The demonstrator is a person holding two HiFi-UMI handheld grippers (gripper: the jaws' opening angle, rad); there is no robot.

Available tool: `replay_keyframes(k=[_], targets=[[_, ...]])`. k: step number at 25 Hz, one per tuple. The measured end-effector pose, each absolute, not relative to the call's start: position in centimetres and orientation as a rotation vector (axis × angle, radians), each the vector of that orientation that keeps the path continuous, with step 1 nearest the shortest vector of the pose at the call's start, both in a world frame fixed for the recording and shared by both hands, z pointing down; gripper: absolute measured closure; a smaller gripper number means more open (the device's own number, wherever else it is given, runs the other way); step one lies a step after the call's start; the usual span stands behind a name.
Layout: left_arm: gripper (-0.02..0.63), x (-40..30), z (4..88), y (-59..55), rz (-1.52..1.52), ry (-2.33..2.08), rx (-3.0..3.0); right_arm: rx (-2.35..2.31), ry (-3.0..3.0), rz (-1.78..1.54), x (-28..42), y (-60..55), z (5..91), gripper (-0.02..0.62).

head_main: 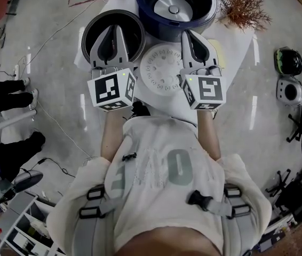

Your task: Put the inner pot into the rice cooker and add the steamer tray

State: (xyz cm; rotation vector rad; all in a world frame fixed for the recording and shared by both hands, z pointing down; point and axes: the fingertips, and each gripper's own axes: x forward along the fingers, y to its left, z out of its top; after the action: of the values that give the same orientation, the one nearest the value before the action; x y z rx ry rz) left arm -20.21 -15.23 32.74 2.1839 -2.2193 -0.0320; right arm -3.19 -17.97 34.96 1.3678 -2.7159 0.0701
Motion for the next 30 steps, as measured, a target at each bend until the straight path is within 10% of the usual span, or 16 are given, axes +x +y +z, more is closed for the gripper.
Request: replay_keyframes(k=[5, 7, 9, 30], targets=[[0.565, -20.0, 31.9, -15.2, -0.067, -2.159, 2.249, 1.395, -2.724, 0.129, -2.9, -18.2, 35.0, 0.586], [0.393, -19.9, 31.2, -15.1, -0.112, -2.123, 2.29, 1.346, -2.772, 0.21, -3.6, -18.0, 35.1, 0.337], [0.304, -20.2, 30.8, -15.0, -0.135, -2.12, 2.3, 1.328, -2.817, 0.317, -3.8, -18.1, 35.1, 0.234], [0.258, -32.5, 38.2, -14.9, -0.178, -1.892, 1.914, 1.219, -2.844, 0.962, -6.9, -18.1, 38.6, 0.198]])
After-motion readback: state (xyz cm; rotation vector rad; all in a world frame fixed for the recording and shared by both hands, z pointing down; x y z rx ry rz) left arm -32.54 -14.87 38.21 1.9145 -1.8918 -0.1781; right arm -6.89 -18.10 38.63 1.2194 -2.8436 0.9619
